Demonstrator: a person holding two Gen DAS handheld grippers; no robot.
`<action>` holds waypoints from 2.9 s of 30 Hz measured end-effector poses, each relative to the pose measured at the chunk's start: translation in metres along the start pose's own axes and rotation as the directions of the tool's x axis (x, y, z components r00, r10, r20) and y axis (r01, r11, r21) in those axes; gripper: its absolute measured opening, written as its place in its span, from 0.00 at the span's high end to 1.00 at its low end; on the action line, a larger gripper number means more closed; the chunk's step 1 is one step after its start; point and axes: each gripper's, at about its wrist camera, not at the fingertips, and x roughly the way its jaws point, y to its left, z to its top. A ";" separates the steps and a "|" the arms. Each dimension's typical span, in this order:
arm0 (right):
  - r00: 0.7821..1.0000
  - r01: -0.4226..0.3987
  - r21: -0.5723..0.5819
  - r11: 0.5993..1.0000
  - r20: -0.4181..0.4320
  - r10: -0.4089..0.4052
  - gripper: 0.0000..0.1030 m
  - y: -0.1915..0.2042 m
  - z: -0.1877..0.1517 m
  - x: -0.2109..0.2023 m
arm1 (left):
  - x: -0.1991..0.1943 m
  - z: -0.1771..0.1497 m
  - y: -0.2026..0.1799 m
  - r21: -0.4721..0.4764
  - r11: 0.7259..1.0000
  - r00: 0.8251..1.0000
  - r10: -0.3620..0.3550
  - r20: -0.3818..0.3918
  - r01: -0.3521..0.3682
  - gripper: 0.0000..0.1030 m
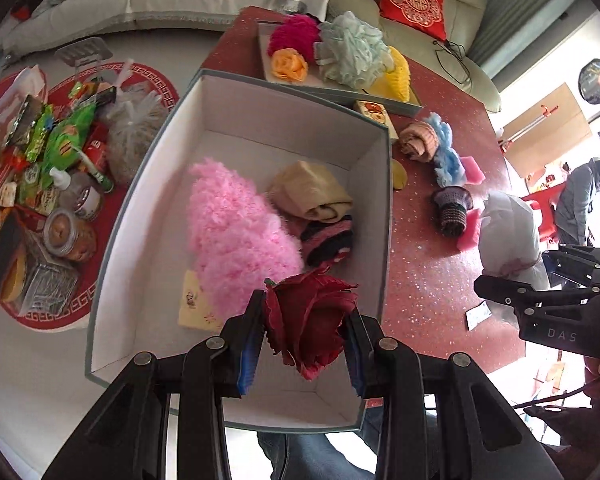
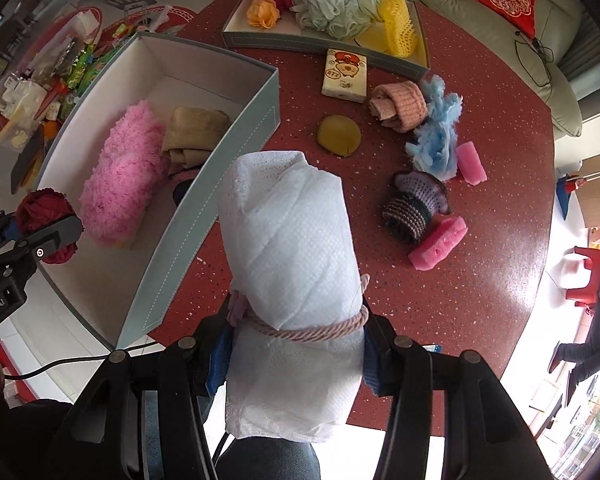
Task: Organize soft objects
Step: 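Carry red rose and white tissue bundle over the white box with both tools, then open both tools to drop rose and tissue bundle into the box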
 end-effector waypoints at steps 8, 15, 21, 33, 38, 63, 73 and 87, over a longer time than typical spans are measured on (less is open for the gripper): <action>1.000 -0.024 -0.082 0.996 0.006 0.024 0.46 0.037 0.016 -0.001 | -0.010 -0.021 0.047 -0.120 0.992 0.999 0.047 0.007 -0.046 0.64; 0.999 -0.042 -0.148 0.988 -0.009 0.041 0.46 0.065 0.020 0.003 | -0.010 -0.035 0.064 -0.157 0.986 0.998 0.059 -0.016 -0.061 0.64; 0.999 -0.047 -0.202 0.978 -0.009 0.047 0.46 0.086 0.022 0.006 | -0.006 -0.036 0.063 -0.142 0.988 0.998 0.055 -0.036 -0.060 0.64; 0.998 -0.058 -0.216 0.975 0.002 0.060 0.46 0.098 0.040 0.003 | -0.001 -0.024 0.055 -0.089 0.994 0.997 0.053 -0.051 -0.057 0.64; 0.998 -0.058 -0.215 0.975 0.004 0.061 0.46 0.099 0.049 0.003 | 0.001 -0.018 0.054 -0.088 0.995 0.998 0.047 -0.049 -0.051 0.64; 0.998 -0.064 -0.198 0.978 0.015 0.069 0.46 0.106 0.106 0.013 | 0.012 0.016 0.057 -0.096 0.993 0.998 0.059 -0.034 -0.062 0.64; 0.998 -0.056 -0.234 0.971 0.017 0.062 0.45 0.119 0.128 0.022 | 0.019 0.023 0.056 -0.084 0.993 0.996 0.083 -0.043 -0.086 0.64; 0.992 -0.082 -0.251 0.964 0.070 0.103 0.18 0.119 0.136 0.017 | 0.022 0.017 0.053 -0.120 0.989 0.995 0.072 -0.071 -0.081 0.01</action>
